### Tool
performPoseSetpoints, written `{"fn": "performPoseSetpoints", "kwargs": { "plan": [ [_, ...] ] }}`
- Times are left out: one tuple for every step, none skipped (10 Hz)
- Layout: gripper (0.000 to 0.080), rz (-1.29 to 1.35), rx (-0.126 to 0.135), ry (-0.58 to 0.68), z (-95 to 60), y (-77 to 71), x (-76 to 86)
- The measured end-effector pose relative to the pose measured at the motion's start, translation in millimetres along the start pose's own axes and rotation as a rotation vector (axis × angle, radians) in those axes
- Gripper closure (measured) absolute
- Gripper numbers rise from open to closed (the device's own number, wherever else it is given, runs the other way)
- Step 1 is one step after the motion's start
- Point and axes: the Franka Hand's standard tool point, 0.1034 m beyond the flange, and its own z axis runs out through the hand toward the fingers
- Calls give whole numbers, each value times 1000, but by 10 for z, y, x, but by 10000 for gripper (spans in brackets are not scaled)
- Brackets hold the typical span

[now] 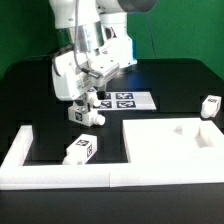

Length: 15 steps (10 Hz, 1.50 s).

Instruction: Assemble one leg

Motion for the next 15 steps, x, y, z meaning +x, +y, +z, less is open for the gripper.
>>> {"fn": "performPoseSetpoints", "kwargs": {
  "plan": [
    [151,-2,2,14,51,50,95],
    [151,2,-5,29,129,121,194],
    [151,3,-23,42,224,178,231],
    [151,5,-35,51,297,198,217],
    [151,-3,-39,55,339,200,196],
    [151,-6,-43,58,361,213,178],
    [151,9,-45,61,382,229,120],
    [151,-4,-47,61,389,237,107],
    [248,-4,-47,61,388,237,109],
    [248,-4,-47,61,389,238,108],
    [433,-5,-47,61,389,238,107],
    [433,-9,-51,58,385,253,58],
    [517,-32,-67,42,372,316,-108],
    [517,-64,-80,26,347,379,-286],
    [517,-146,-95,8,302,445,-499]
  ]
}}
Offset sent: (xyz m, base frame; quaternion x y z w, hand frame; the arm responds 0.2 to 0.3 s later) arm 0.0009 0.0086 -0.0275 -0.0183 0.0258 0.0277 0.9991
